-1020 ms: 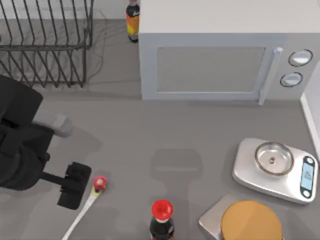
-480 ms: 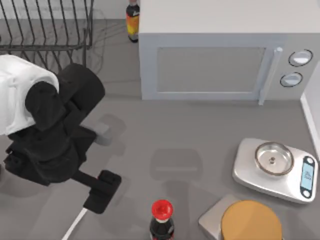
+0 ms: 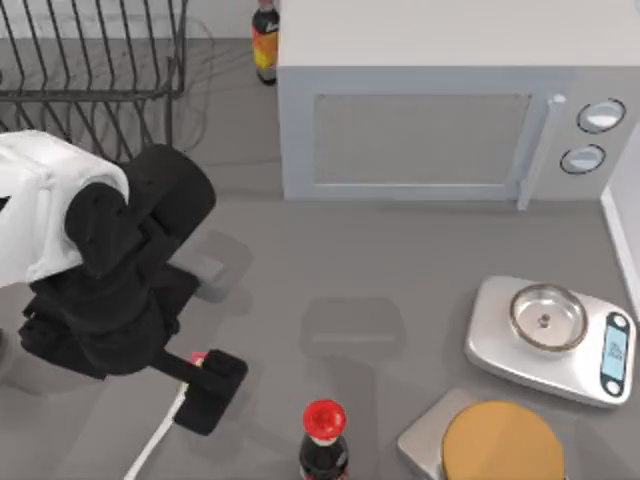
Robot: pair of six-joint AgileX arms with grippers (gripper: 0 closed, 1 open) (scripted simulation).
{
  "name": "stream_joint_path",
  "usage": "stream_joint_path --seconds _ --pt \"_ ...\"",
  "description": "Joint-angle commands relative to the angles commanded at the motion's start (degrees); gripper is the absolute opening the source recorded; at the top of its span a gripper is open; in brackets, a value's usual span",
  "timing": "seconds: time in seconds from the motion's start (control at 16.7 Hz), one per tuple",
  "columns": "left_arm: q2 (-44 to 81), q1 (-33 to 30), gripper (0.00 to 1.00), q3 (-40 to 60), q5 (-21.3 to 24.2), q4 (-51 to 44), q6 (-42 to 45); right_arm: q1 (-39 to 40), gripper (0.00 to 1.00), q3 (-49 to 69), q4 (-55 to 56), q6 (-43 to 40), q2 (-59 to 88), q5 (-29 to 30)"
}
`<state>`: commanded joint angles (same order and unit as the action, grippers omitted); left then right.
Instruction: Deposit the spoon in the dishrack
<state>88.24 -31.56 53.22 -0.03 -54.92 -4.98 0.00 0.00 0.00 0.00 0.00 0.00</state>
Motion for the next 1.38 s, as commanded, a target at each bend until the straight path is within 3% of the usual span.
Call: stream_joint_path --seconds 0.36,0.72,1.38 --pt "8.3 0.0 1.0 -8.8 0.0 18.0 0.2 0.0 1.0 0.0 0.0 0.0 0.0 0.0" --pt "10.2 0.0 1.0 -10.8 0.0 21.2 0.2 0.0 1.0 0.0 0.0 0.0 0.0 0.0" --pt "10.2 0.0 0.17 -10.8 0.0 21.2 0.2 0.0 1.0 0.0 0.0 0.0 0.0 0.0"
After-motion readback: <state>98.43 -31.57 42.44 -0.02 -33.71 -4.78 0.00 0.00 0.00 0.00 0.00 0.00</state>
